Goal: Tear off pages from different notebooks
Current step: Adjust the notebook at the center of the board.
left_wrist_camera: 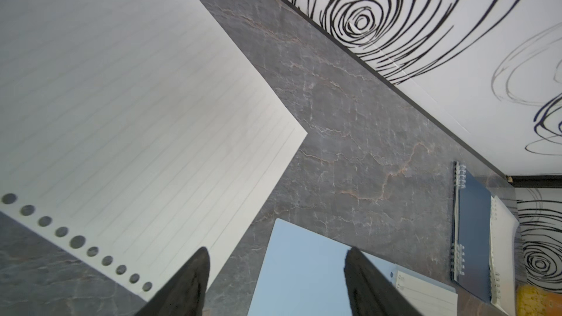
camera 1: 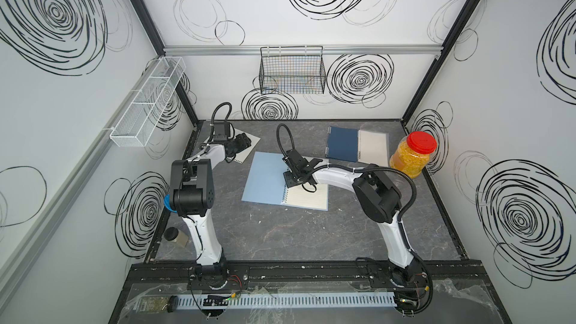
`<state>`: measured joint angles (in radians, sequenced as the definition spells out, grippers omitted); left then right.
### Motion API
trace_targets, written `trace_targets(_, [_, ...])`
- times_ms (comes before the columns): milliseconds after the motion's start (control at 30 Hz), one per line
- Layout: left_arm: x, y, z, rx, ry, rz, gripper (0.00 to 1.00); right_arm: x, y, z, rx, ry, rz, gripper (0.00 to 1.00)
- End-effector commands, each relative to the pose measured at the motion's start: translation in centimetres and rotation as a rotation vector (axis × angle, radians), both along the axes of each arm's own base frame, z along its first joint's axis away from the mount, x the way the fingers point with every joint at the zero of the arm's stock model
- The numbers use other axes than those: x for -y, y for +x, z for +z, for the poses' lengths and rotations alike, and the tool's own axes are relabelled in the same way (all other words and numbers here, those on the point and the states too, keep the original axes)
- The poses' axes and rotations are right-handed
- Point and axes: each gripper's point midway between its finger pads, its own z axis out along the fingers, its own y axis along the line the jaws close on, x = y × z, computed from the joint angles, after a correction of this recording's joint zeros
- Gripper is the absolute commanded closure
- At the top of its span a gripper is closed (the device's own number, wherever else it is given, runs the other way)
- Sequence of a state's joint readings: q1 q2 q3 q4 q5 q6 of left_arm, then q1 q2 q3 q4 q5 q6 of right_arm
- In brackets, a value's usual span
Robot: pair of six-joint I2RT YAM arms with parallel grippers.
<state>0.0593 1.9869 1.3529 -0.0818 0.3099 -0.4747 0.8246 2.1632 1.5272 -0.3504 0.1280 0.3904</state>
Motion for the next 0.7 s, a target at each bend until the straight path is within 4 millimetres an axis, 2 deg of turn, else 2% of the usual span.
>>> trace_targets(0, [1.5,-0.9,1.0,0.012,0.039,-0.054,0.27,4.5,-3.8,-4.7,-0.205,-0.107,-0.077,0.39])
trace_targets(167, [2.9,-2.9,0.7,0.016,0.074,-0.079,0.28,3.8,-3.8,-3.2,-0.200,-0.037,-0.060,0.38])
trace_targets(300, [4.9,-5.5,1.0,0.020,0.103,-0.115,0.27,3.6,-1.9,-0.6,-0.132,0.031,-0.067,0.35])
trace_targets(467, [9.7,-8.9,1.8,0.067,0.065,-0.233,0.27,4.4,1.2,2.1,-0.062,0.126,-0.100,0.33])
trace_targets(667, [16.1,-13.4,1.9,0.087,-0.007,-0.423,0.27,6.6,5.0,3.3,-0.031,0.192,-0.160,0.33])
